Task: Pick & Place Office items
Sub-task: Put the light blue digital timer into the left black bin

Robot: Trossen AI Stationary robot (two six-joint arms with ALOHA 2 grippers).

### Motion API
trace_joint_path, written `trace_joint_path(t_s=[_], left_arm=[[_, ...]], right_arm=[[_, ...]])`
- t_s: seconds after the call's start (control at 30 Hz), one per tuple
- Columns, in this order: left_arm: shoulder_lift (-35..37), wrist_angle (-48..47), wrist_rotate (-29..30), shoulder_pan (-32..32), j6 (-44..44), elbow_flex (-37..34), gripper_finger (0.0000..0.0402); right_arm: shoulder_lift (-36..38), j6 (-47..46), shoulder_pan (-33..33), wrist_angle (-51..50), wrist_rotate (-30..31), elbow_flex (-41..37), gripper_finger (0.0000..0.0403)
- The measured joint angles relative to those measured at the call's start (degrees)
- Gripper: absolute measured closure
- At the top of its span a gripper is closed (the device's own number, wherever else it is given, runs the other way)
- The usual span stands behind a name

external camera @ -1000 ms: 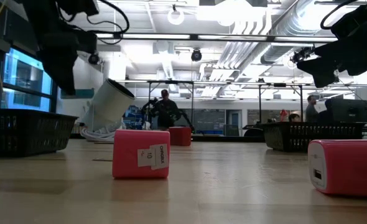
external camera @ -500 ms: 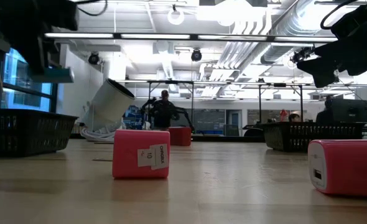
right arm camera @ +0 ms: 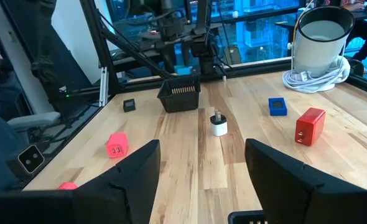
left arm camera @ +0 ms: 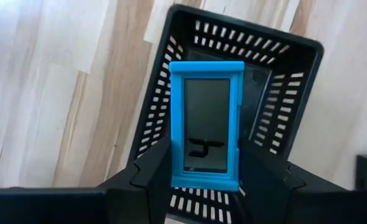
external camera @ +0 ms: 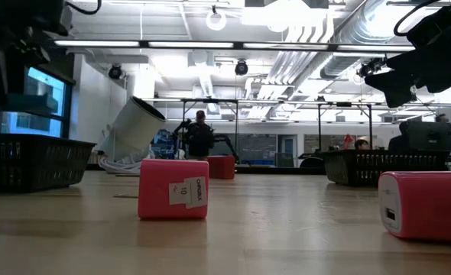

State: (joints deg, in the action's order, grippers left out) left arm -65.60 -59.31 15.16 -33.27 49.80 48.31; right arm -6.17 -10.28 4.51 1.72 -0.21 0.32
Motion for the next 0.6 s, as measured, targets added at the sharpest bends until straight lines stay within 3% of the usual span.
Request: trace_joint_path(t_s=[0.33,0.6], left_arm=[[-4.7,4.0,2.2,0.0,-2.6,-0.9,0.0245],[-6.6,11.5,0.3,0.6,-4.5,-5.6,0.0245]], right_arm=[[0.0,0.0,0.0,0.0,0.0,0.0,0.0180],[0.0,0.0,0.0,0.0,0.0,0.0,0.0180]])
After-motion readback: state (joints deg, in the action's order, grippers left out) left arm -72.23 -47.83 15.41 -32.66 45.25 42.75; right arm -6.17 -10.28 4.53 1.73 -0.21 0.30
